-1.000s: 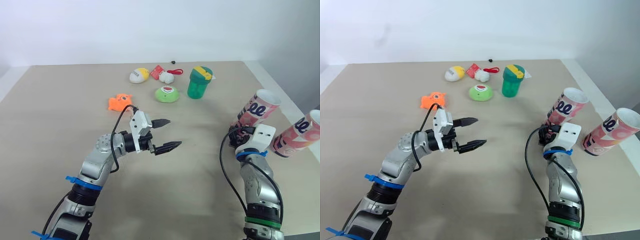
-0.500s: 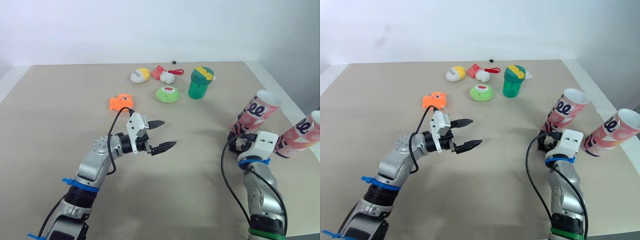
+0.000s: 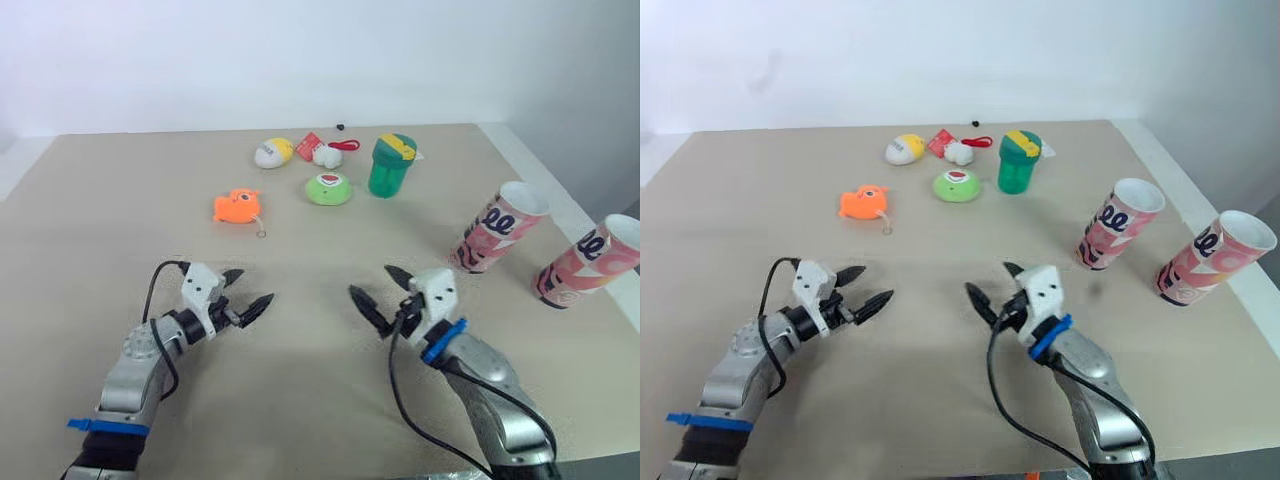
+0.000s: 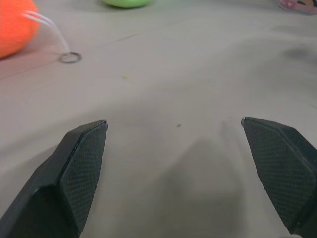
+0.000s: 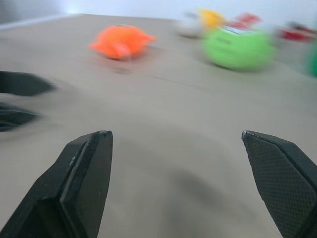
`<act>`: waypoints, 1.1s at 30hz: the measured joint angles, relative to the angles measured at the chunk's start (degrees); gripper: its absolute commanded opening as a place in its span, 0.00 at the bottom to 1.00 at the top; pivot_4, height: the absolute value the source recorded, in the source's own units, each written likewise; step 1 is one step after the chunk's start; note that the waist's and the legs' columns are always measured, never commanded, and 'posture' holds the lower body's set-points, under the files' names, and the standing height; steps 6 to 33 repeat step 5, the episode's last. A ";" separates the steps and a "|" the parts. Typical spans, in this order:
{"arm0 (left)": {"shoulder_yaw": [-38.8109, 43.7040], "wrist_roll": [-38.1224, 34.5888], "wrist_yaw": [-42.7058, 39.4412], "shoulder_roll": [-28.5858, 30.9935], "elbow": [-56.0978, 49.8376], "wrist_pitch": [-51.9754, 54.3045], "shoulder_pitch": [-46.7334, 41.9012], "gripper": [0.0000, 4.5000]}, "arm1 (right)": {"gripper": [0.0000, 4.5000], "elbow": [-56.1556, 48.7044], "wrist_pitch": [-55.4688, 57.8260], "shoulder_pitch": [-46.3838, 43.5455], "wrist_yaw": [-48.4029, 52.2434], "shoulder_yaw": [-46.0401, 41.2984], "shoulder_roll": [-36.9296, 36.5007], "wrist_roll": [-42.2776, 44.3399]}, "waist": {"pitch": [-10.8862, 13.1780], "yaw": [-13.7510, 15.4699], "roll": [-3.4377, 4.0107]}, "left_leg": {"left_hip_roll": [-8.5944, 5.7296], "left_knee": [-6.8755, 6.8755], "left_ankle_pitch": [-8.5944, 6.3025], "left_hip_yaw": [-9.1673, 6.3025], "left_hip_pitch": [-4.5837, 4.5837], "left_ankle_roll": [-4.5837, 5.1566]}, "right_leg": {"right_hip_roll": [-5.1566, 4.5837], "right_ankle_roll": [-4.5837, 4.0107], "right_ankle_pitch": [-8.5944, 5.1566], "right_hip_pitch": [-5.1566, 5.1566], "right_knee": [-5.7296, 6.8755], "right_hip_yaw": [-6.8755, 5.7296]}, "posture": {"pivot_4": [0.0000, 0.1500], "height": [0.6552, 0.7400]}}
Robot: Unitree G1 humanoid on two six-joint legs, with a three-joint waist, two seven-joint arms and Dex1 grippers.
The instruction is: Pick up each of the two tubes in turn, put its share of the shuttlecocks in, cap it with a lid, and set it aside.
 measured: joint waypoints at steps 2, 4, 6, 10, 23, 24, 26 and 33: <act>0.05 -0.26 0.66 -0.10 -1.21 0.26 0.13 1.00 | 0.99 1.37 -0.36 -0.70 0.59 0.42 0.18 -0.12 | 0.00 0.04 -0.02 | 0.00 0.00 0.01 0.02 -0.01 0.00 | 0.00 0.01 0.02 -0.01 0.00 0.02 | 1.00 1.00; -0.02 -0.33 1.10 -0.32 -2.34 0.40 0.21 1.00 | 0.99 3.32 -1.14 -1.45 1.19 0.54 0.46 -0.80 | 0.00 -0.04 -0.02 | 0.00 -0.01 0.01 0.04 -0.02 0.00 | 0.01 0.00 0.02 -0.03 0.00 0.04 | 1.00 1.00; -0.02 -0.44 1.22 -0.31 -2.78 0.83 0.30 1.00 | 0.99 3.59 -1.42 -1.45 1.27 0.63 0.59 -1.03 | -0.01 -0.07 -0.02 | 0.01 -0.05 0.01 0.03 -0.02 0.00 | 0.03 -0.03 0.01 -0.06 0.00 0.03 | 1.00 1.00; -0.02 -0.44 1.22 -0.31 -2.78 0.83 0.30 1.00 | 0.99 3.59 -1.42 -1.45 1.27 0.63 0.59 -1.03 | -0.01 -0.07 -0.02 | 0.01 -0.05 0.01 0.03 -0.02 0.00 | 0.03 -0.03 0.01 -0.06 0.00 0.03 | 1.00 1.00; -0.02 -0.44 1.22 -0.31 -2.78 0.83 0.30 1.00 | 0.99 3.59 -1.42 -1.45 1.27 0.63 0.59 -1.03 | -0.01 -0.07 -0.02 | 0.01 -0.05 0.01 0.03 -0.02 0.00 | 0.03 -0.03 0.01 -0.06 0.00 0.03 | 1.00 1.00; -0.02 -0.44 1.22 -0.31 -2.78 0.83 0.30 1.00 | 0.99 3.59 -1.42 -1.45 1.27 0.63 0.59 -1.03 | -0.01 -0.07 -0.02 | 0.01 -0.05 0.01 0.03 -0.02 0.00 | 0.03 -0.03 0.01 -0.06 0.00 0.03 | 1.00 1.00; -0.02 -0.44 1.22 -0.31 -2.78 0.83 0.30 1.00 | 0.99 3.59 -1.42 -1.45 1.27 0.63 0.59 -1.03 | -0.01 -0.07 -0.02 | 0.01 -0.05 0.01 0.03 -0.02 0.00 | 0.03 -0.03 0.01 -0.06 0.00 0.03 | 1.00 1.00; -0.02 -0.44 1.22 -0.31 -2.78 0.83 0.30 1.00 | 0.99 3.59 -1.42 -1.45 1.27 0.63 0.59 -1.03 | -0.01 -0.07 -0.02 | 0.01 -0.05 0.01 0.03 -0.02 0.00 | 0.03 -0.03 0.01 -0.06 0.00 0.03 | 1.00 1.00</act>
